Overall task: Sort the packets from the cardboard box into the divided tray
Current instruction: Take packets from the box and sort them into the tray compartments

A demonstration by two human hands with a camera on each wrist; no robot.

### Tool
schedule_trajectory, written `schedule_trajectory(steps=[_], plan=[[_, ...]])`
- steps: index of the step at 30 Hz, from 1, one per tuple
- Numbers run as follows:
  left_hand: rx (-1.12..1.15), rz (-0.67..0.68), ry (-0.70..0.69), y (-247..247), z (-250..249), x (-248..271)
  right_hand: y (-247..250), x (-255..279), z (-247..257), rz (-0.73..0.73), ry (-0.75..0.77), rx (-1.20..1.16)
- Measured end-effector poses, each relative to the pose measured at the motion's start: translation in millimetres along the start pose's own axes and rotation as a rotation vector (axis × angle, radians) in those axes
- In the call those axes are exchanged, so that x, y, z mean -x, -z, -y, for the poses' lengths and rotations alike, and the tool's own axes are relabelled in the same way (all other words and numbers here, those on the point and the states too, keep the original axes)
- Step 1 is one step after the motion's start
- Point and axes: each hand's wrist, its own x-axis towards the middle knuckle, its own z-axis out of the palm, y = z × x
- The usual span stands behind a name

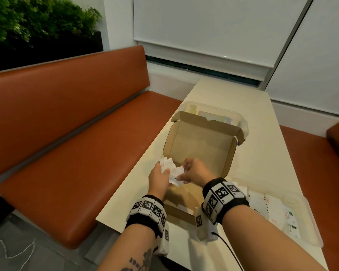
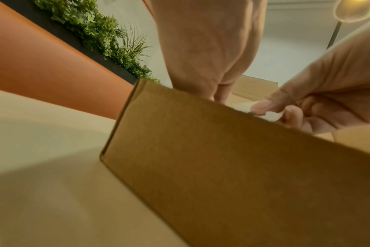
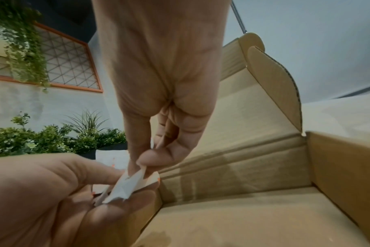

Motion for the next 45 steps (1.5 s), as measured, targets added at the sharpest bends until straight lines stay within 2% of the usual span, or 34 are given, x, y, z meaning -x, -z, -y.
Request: schedule_trajectory(steps=[5,9,12,16,19,21,25,27,31,34,38,41,45], plan=[[0.192,0.07,0.122,1,-3,4,-3,-1,-4,-0.025,0.017,-0.05],[0.154,0.101,0.06,2,0,8,-8,0,-3,-0.01,0.054,0.012],[0.253,0.103,0.093,5,2,8,-7,0,-3,-0.006,0.064,-0.024],[0.373,0.179,0.142,5,2,10,-11,4,0,-0.011,0.101,-0.013],[0.317,0.073,0.093,4,5,9,-12,3,-3,-0.042,0.029,-0.063],[0.264,-0.007,0.045,3,8,7,-11,6,-8,0.012,-0.015,0.032],[0.28,-0.06,0.021,-1,11,4,-23,19,-21,0.189,-0.003,0.475],[0.267,-0.065,0.021,-3,12,3,-31,23,-26,0.232,0.012,0.526],[0.168,-0.067,0.002,-4,15,1,-37,23,-24,0.227,0.084,0.548],[0.105,-0.078,-0.007,-4,16,1,-39,23,-27,0.22,0.075,0.489],[0.176,-0.059,0.046,-4,14,1,-32,23,-30,0.199,0.037,0.426],[0.172,-0.034,0.06,-5,16,-2,-15,15,-23,0.08,0.027,0.305],[0.179,0.033,0.104,-5,11,-2,4,5,-8,-0.105,0.044,-0.039]])
